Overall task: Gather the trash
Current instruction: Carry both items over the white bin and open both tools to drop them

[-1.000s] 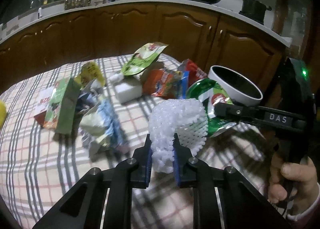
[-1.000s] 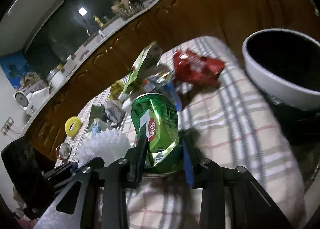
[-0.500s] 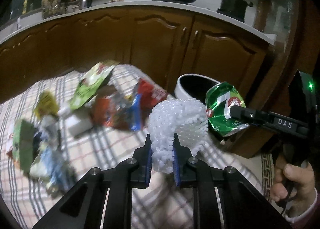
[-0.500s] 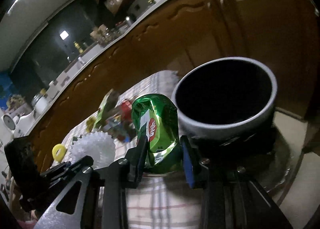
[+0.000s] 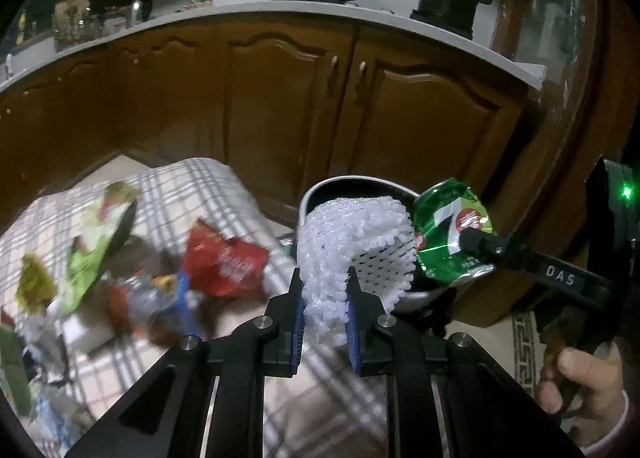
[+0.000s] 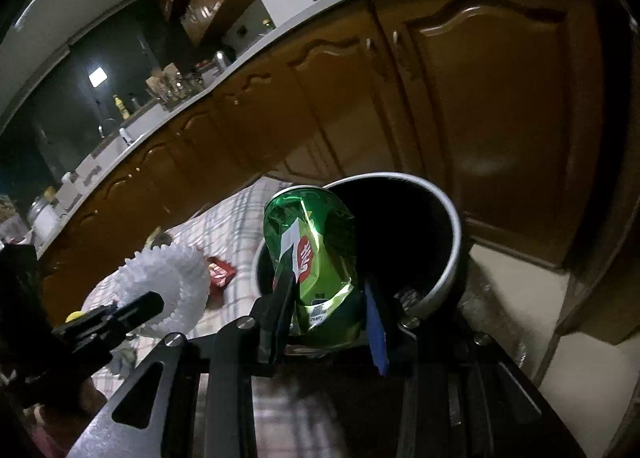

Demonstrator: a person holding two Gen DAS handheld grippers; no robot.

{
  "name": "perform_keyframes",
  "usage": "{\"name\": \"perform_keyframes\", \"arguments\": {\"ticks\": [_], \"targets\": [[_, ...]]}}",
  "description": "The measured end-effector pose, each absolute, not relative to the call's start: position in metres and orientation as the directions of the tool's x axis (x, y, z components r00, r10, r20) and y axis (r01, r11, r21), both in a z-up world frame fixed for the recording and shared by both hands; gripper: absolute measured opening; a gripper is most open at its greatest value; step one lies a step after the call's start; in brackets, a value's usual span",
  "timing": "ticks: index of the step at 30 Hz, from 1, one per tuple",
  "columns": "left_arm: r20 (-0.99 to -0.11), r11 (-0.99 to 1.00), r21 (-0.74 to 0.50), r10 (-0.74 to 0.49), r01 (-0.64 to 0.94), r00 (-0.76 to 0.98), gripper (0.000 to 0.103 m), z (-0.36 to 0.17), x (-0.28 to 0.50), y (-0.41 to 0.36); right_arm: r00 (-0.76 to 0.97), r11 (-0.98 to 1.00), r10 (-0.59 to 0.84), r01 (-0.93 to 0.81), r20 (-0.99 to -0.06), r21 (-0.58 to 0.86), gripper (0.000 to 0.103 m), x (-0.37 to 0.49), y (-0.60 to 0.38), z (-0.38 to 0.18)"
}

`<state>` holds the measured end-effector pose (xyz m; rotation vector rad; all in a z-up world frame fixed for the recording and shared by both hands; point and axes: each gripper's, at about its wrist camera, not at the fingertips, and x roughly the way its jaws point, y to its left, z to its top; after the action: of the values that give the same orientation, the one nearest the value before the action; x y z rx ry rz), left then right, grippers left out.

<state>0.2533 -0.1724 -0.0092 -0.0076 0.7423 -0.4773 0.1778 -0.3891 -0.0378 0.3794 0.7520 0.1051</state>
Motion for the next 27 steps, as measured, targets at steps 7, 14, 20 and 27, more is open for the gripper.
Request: {"name": "perform_keyframes", "arguments": {"ticks": [7,14,20,27], "targets": [[-0.68,0.889,-0.175,-0.42,0.424,0.6,0.017,-0.016,0.294,-0.201,0.721,0.939,0.182,0.074,-0.668,0.336,0.033,0.19,-0.408,-0.039],[-0.699,0.89,-0.16,-0.407,0.426,0.588,0.017,-0.019,0.32,-0.226,0.704,0.953,0.158,0.076,-0.693,0.294,0.033,0.209,-0.414,-0.041],[-0.715,0.897,-0.16,-0.393,0.413,0.578,0.028,-0.021,0.327,-0.235,0.68,0.964,0.14,0.073,-0.72,0.256,0.033,0.222,-0.413,-0.048],[-0.714,0.896,-0.157,-0.393,0.415,0.58,0.058,-0.025,0.329,-0.239,0.662,0.969,0.118,0.086,-0.74,0.231,0.035,0.235,-0.414,-0.055]]}}
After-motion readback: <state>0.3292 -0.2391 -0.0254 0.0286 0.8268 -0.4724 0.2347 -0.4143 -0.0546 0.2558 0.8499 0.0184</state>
